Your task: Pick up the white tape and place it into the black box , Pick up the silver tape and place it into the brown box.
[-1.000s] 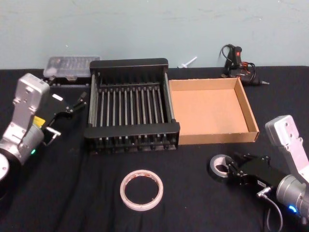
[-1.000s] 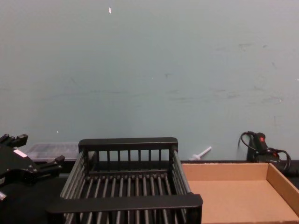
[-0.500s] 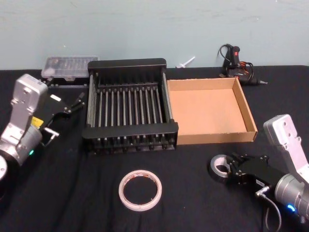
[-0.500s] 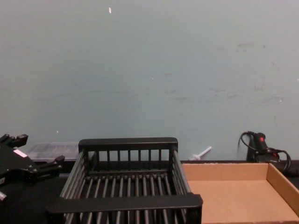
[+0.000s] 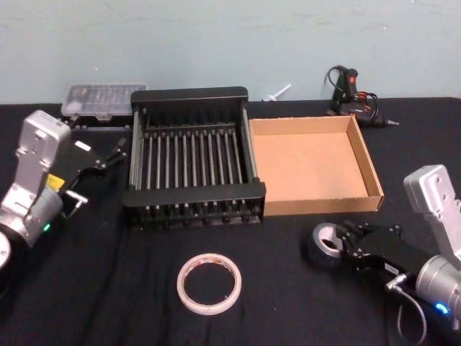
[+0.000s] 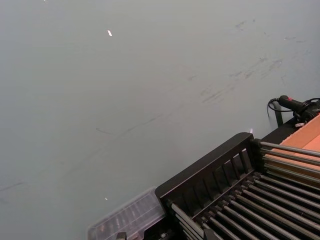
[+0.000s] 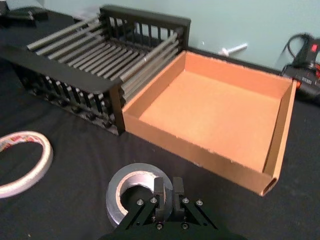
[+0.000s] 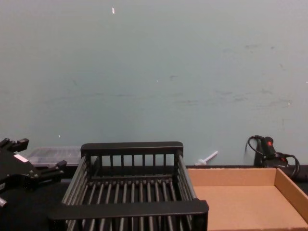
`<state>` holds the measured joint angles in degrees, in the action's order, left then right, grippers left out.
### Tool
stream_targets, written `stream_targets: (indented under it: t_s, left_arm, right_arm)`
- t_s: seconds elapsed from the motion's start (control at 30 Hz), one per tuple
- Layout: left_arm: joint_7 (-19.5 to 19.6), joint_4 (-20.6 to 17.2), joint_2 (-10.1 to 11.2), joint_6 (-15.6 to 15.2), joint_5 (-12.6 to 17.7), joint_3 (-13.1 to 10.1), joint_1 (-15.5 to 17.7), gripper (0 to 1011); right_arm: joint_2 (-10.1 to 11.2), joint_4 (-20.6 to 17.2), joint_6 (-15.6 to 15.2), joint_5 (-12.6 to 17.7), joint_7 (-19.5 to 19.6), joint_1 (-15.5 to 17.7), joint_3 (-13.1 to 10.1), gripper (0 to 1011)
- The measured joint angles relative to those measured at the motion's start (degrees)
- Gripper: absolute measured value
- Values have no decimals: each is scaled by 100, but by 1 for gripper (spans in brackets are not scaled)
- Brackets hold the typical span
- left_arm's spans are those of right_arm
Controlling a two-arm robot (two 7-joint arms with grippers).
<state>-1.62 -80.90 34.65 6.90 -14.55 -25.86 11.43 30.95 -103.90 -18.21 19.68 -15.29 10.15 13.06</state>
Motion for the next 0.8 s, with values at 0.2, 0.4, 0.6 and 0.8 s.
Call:
stream_targets:
  t_s: [0.2,0.4,0.6,0.8]
  left_arm:
    - [0,0,0,0,0,0,0,1001]
    - [0,1,0,0,0,0,0,1001]
    - [0,0,0,0,0,0,0,1001]
    - [0,0,0,0,0,0,0,1001]
  right_arm:
    - [1,-181,103,-1,-65,49,-132,113]
    - [-51,-218,192,-23,-90,-47,-201,113]
    - [-153,-126,268,-62,-94,-283,-226,113]
    - [-293,95,321,-98,-66,-570,-226,112]
